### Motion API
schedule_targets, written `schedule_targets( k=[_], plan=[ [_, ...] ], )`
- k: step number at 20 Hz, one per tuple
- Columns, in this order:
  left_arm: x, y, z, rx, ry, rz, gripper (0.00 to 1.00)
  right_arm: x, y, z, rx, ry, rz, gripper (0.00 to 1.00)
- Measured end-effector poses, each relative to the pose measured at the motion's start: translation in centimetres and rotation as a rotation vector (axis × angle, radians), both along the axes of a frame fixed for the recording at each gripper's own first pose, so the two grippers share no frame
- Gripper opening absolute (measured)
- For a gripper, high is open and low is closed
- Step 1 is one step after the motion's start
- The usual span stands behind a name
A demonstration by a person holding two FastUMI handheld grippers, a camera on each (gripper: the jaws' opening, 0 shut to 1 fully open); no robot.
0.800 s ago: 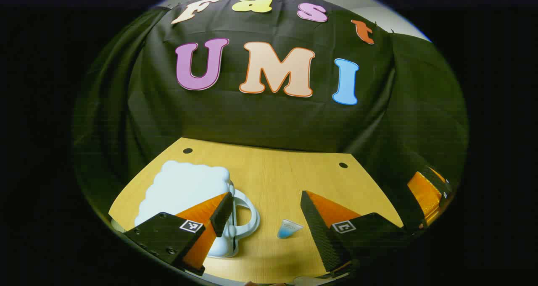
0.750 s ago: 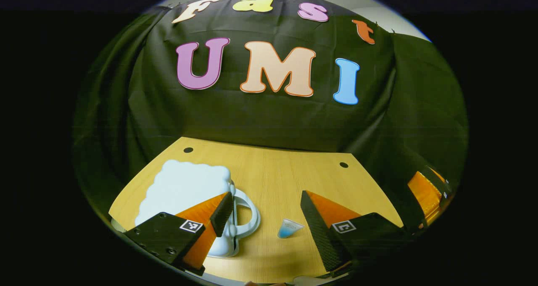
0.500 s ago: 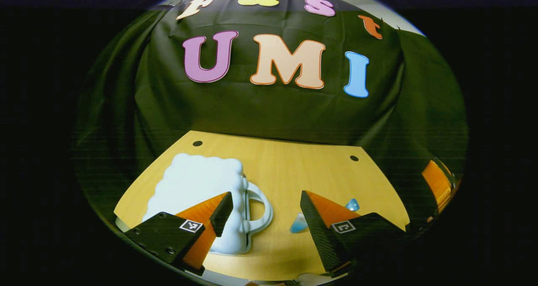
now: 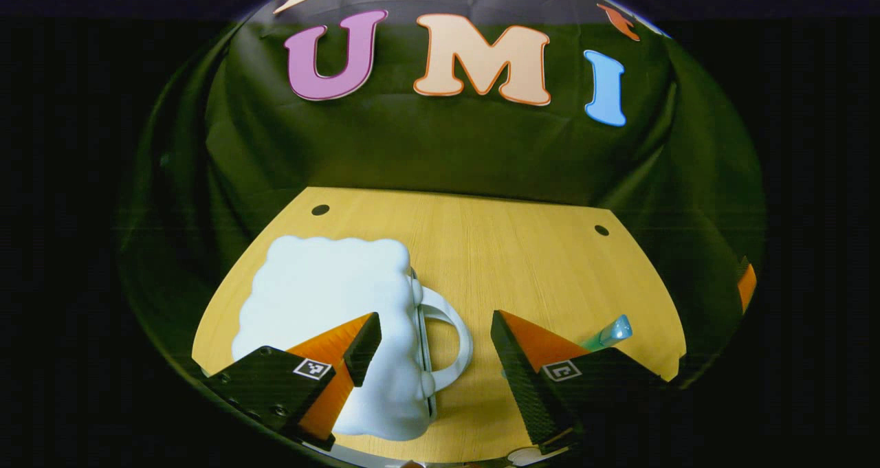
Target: First open the suitcase, pack the skin care products into it, and then close the suitcase.
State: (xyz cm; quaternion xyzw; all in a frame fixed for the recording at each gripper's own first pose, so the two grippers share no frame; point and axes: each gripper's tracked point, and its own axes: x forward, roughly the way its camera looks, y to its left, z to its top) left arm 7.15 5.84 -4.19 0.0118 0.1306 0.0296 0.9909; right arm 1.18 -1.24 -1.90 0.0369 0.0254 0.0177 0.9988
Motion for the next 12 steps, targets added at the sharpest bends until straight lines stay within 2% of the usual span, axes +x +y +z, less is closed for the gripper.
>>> schedule_targets(
  k=[1,8,11,12],
  plan=[
    [1.0,-0.1,-0.3,-0.005,0.031,-0.005,0.95,-0.1,-0.3,-0.2,-0.001,0.004,-0.007,0.98],
    [4.7,-1.8,-4.6,-0.023,0.302,-0.026,0.93,-1.0,-1.6,-1.7,0.036,0.041,-0.059,0.98],
    [5.6,-2.0,-6.7,-0.034,0.418,-0.012,0.87,-1.2,-2.4,-2.3,0.056,0.060,-0.087,0.98],
    [5.9,-2.1,-7.3,-0.035,0.449,-0.007,0.83,-1.3,-2.6,-2.5,0.065,0.063,-0.095,0.98]
  ],
)
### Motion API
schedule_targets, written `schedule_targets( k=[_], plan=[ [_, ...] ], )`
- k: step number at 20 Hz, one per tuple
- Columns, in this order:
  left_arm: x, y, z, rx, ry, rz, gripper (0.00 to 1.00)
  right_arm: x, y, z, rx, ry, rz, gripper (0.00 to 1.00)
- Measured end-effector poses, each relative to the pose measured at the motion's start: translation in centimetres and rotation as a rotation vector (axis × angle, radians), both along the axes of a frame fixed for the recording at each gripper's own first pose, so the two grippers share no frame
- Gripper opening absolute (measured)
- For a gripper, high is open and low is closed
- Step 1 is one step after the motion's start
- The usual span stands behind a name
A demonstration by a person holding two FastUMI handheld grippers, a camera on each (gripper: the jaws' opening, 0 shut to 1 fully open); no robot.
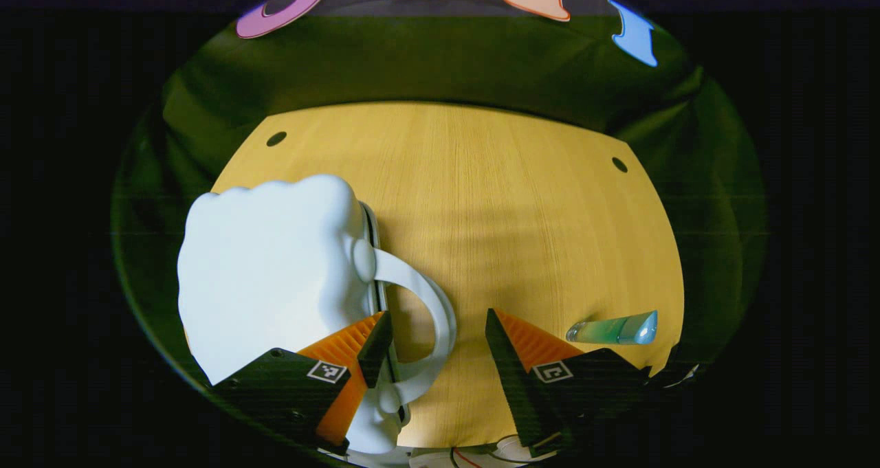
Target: First open the suitcase, pack the skin care products into it, and then close the suitcase.
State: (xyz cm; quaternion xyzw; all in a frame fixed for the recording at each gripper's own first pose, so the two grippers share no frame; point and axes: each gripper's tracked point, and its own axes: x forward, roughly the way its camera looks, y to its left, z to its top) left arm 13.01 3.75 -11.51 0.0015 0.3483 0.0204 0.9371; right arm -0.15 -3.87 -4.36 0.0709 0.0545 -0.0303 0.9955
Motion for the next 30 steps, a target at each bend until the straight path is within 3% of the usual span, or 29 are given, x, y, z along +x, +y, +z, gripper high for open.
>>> schedule_targets(
  k=[1,2,3,9,10,17,18,24,28,30],
  plan=[
    [0.1,0.1,-0.4,0.002,0.025,0.007,0.81,0.0,-0.3,0.0,0.007,0.002,-0.008,0.94],
    [0.4,0.0,-0.8,0.003,0.047,0.004,0.77,-0.1,-0.5,-0.2,0.010,0.007,-0.016,0.98],
    [0.6,-0.1,-1.0,0.005,0.058,-0.001,0.76,-0.2,-0.8,-0.4,0.008,0.012,-0.025,0.94],
    [1.4,0.2,-3.2,0.011,0.147,0.014,0.59,-0.4,-2.2,-0.4,0.006,0.020,-0.054,0.98],
    [1.5,0.5,-3.7,0.014,0.166,0.025,0.49,-0.5,-2.5,-0.2,0.004,0.017,-0.059,0.98],
    [2.0,0.7,-5.9,-0.054,0.243,0.047,0.23,-0.4,-3.6,-0.5,-0.010,0.025,-0.084,0.98],
    [1.9,0.6,-6.0,-0.057,0.252,0.038,0.14,-0.4,-3.6,-0.8,-0.009,0.030,-0.084,0.98],
    [1.9,0.3,-5.8,-0.094,0.254,-0.004,0.07,-0.5,-3.2,-0.7,-0.020,0.037,-0.067,0.98],
    [1.2,-0.3,-4.9,-0.180,0.238,-0.071,0.04,-0.4,-3.0,-0.4,-0.016,0.036,-0.054,0.98],
    [0.6,-0.4,-3.8,-0.206,0.220,-0.067,0.04,-0.4,-2.9,-0.2,-0.022,0.035,-0.044,0.98]
  ],
)
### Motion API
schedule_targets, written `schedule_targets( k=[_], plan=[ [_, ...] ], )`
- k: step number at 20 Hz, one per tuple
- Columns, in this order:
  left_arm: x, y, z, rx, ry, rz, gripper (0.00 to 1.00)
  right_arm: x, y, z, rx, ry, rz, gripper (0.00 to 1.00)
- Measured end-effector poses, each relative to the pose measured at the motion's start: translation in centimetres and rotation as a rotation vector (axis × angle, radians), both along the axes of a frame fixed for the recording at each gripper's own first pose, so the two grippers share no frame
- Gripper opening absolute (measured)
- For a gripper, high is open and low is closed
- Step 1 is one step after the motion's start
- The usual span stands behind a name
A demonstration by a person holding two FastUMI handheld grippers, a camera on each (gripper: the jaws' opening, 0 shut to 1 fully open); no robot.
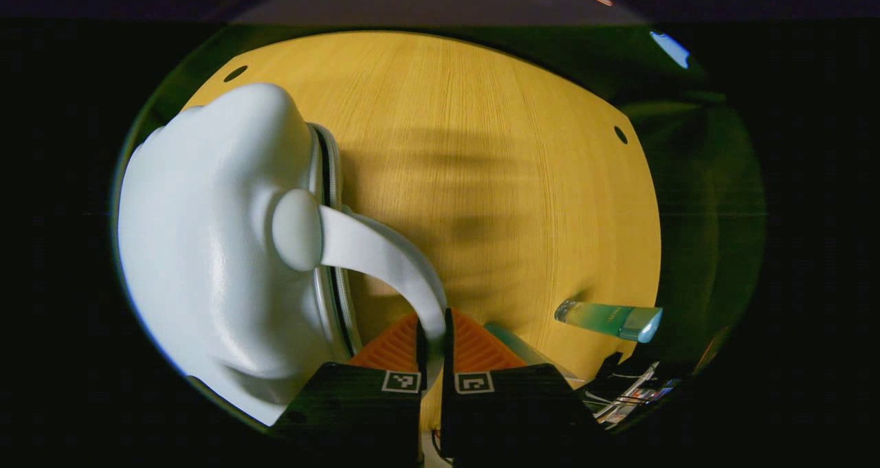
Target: First open the suitcase, pack the skin care products into it, and then close the suitcase.
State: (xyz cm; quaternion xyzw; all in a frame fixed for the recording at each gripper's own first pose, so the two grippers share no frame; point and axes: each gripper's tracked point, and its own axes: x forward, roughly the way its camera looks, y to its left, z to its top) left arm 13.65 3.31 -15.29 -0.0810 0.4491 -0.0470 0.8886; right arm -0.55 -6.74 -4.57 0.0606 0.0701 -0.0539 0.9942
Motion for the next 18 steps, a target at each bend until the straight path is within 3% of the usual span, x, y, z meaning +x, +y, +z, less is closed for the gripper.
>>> schedule_targets(
  k=[4,10,18],
  plan=[
    [-0.8,-0.2,5.2,-0.096,-0.112,0.046,0.04,0.3,0.6,0.0,-0.001,-0.010,0.020,0.98],
    [-5.0,3.7,15.4,-0.085,-0.295,0.073,0.04,1.6,3.0,-0.5,0.030,-0.017,0.083,0.98],
    [-12.5,16.8,23.9,-0.110,-0.467,0.244,0.04,4.4,6.6,0.8,-0.004,-0.050,0.165,0.98]
  ],
)
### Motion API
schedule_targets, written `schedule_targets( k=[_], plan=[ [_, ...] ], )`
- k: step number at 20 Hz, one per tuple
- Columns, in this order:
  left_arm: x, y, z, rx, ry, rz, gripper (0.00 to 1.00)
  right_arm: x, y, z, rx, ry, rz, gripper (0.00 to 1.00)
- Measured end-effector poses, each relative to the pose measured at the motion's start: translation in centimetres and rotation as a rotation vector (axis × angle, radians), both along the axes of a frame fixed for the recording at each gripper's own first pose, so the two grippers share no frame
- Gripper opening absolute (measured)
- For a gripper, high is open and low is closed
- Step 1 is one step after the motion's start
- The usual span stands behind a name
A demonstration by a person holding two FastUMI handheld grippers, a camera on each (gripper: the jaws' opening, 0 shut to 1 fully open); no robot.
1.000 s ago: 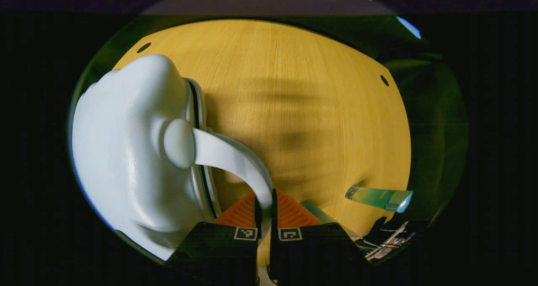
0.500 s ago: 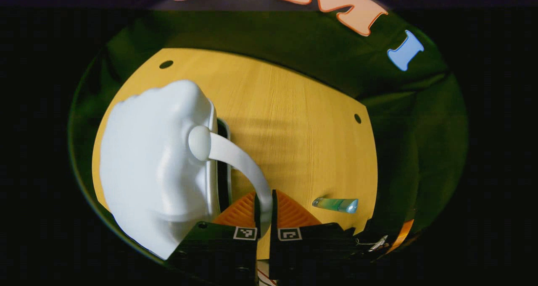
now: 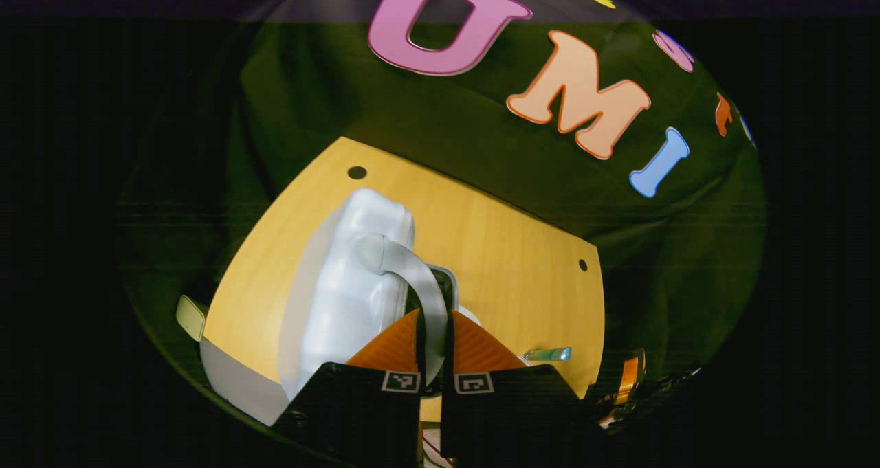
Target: First open the suitcase, pack the skin care products into it, and then close the suitcase.
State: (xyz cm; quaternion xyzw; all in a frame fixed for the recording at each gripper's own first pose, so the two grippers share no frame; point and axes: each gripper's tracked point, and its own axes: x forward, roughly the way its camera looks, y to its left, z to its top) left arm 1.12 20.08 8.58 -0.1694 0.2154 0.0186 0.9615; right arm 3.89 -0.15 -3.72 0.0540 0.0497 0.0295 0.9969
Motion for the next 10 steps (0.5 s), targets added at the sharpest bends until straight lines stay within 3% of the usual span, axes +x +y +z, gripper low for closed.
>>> schedule_targets(
  k=[5,10],
  plan=[
    [-3.6,8.8,-0.2,0.030,-0.004,0.092,0.04,1.1,1.7,1.0,-0.033,-0.009,0.028,0.98],
    [-6.3,17.7,-3.6,0.059,0.045,0.221,0.04,1.5,3.2,0.2,-0.023,0.015,0.012,0.98]
  ],
)
